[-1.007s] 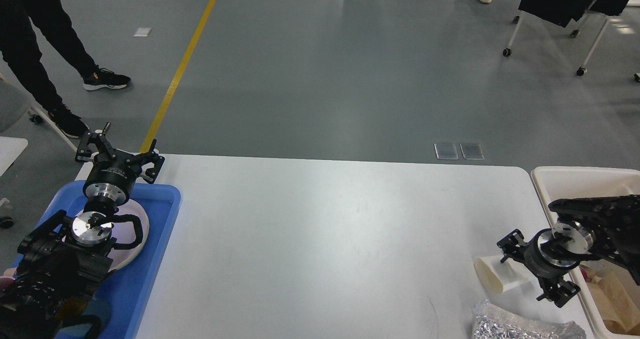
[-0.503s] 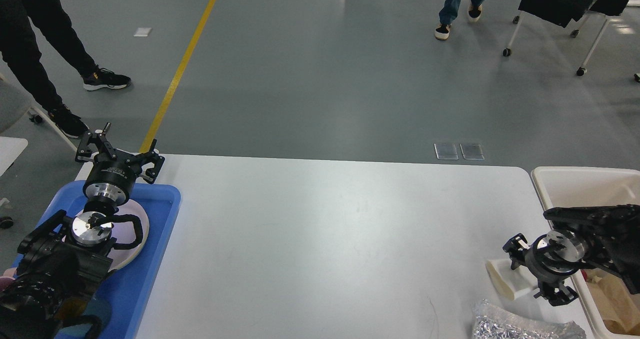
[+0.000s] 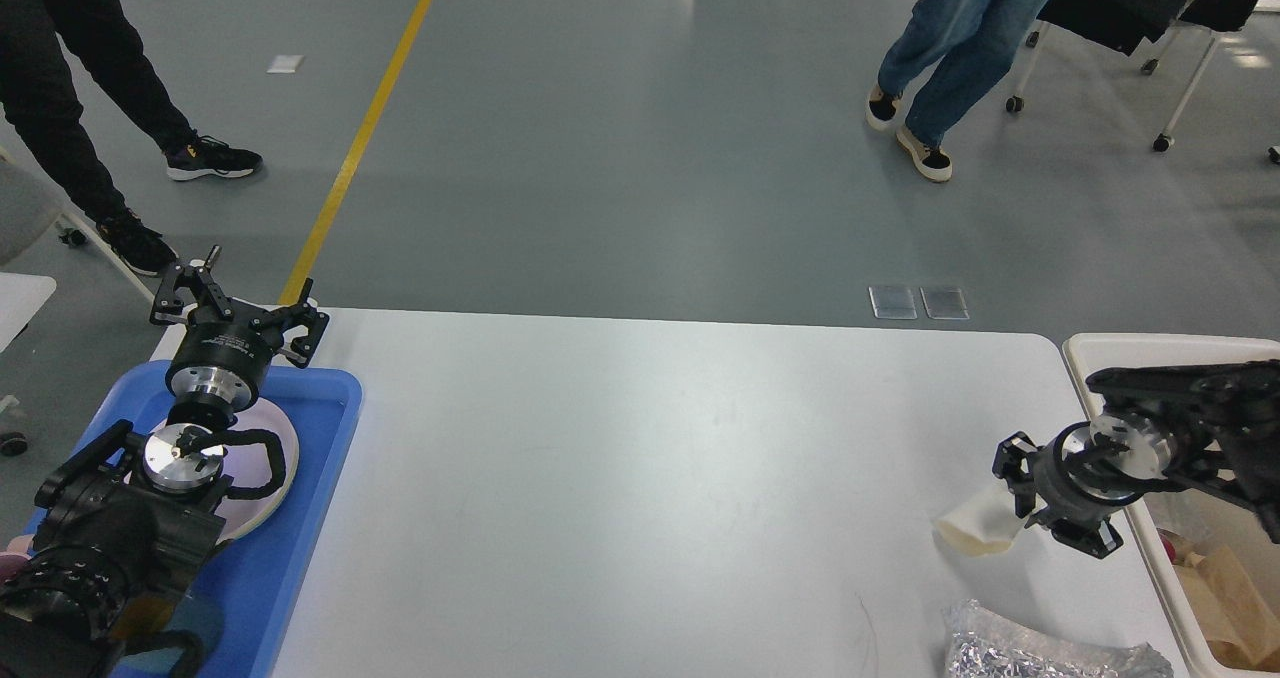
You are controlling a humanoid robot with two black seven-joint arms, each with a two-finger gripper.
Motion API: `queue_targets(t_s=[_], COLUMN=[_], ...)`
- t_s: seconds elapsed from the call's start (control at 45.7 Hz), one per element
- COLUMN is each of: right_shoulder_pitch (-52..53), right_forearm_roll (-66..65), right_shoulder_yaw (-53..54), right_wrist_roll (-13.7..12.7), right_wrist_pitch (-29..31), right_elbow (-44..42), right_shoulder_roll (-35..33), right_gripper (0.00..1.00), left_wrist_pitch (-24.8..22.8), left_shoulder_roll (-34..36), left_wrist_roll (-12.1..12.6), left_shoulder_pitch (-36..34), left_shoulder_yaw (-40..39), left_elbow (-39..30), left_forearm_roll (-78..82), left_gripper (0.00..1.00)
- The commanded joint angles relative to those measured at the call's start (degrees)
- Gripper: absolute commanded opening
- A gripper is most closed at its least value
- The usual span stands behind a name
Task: Tidy desktop
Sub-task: 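Lift the white paper cup and drop it into the white box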
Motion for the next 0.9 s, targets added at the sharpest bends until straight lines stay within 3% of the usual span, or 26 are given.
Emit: queue_targets(t_s=[0.0,0.241,0.46,0.547,0.7,0.876], right_shoulder_pitch=[5.83,18.13,32.02,34.05,28.53,14.12], right_forearm_roll=[0.02,-0.07,-0.07,-0.07,-0.25,-0.25], right_shoulder_yaw=[-0.01,-0.18,-0.18,-0.18,-1.77,-1.68], right_wrist_roll=[-0.01,-0.36,-0.53,-0.45,-0.18,-0.01], right_wrist_pitch=[0.15,1.82,11.75,12.90,10.09,-1.33], right_elbow=[5.97,13.35,14.50,14.24,7.75,-4.12], right_shoulder_roll=[-3.46,-10.40,-17.96,-19.45,-19.63,-18.06], right_gripper=[0.00,0.00,0.00,0.00,0.00,0.00], left_wrist_pitch=[-0.01,-0.01,-0.01,-0.01,-0.01,-0.01], left_shoulder_roll=[0.00,0.00,0.00,0.00,0.00,0.00], left_wrist_roll=[0.00,0.00,0.00,0.00,0.00,0.09], left_shoulder_pitch=[-0.02,-0.02,-0.02,-0.02,-0.02,-0.02], left_shoulder_yaw=[0.00,0.00,0.00,0.00,0.00,0.00], left_elbow=[0.00,0.00,0.00,0.00,0.00,0.00], left_forearm_roll=[0.04,0.04,-0.05,0.04,0.04,0.04], left_gripper=[0.96,0.96,0.96,0.96,0.96,0.96])
